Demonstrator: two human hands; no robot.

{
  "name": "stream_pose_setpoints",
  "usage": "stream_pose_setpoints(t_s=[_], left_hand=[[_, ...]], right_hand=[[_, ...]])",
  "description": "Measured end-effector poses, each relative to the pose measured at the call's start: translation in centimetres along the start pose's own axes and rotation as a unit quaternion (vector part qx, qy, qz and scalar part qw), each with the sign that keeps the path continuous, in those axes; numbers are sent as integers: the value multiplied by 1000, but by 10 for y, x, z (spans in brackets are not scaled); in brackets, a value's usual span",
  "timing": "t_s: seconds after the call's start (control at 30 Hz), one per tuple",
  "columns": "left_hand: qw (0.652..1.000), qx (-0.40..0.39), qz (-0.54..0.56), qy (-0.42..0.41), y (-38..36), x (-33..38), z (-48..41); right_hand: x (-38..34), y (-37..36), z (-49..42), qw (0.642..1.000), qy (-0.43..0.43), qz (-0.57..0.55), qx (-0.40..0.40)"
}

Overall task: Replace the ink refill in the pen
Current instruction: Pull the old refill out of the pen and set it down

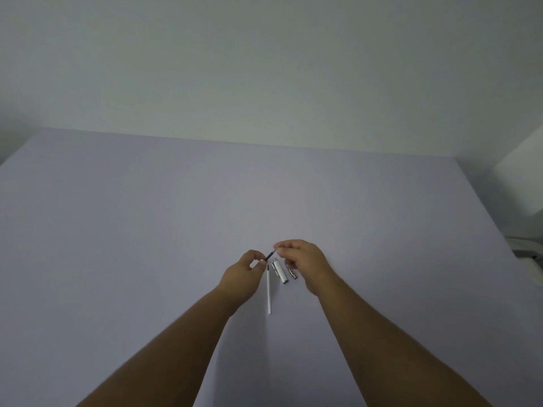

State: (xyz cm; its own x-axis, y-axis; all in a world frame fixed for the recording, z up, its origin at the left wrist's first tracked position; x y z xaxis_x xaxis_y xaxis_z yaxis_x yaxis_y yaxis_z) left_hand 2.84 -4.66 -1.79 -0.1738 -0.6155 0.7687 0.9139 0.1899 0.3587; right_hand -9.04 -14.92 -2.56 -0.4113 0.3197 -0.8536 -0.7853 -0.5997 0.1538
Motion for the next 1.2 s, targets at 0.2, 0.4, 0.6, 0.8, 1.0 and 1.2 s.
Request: stream_pose_setpoints(t_s=[0.2, 0.4, 0.6, 0.8, 1.0, 1.2], left_hand=[[1000, 4, 3, -8, -5, 8, -2], [999, 10, 14, 31, -3, -9, -4], [999, 20, 8, 31, 0, -20, -5], [998, 37, -49, 21, 5, -22, -5], [997, 32, -63, 23, 3, -24, -4], [996, 38, -78, 12, 7, -20, -2]], right_hand=[[-11, 1, -3, 983, -12, -179, 24], [-9, 53, -20, 988, -5, 22, 154], [19, 43, -22, 952, -36, 283, 110], [29, 38, -25, 953, -34, 278, 116], [33, 39, -24, 951, -25, 285, 119], [33, 39, -19, 951, -31, 288, 111]])
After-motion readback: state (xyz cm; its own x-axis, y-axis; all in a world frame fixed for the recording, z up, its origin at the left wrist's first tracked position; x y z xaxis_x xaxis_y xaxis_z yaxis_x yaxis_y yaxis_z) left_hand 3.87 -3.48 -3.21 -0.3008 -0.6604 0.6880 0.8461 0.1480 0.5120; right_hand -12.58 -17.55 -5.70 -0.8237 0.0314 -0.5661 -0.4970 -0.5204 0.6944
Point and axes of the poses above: each hand's wrist, its own z-axis away from the middle knuckle, its own y-axis out of the back of the hand, x = y × z, the point moved 7 cm from there along -z, towards the middle knuckle, and after that the axes turned 3 degrees about -x, right-handed, at the moved point
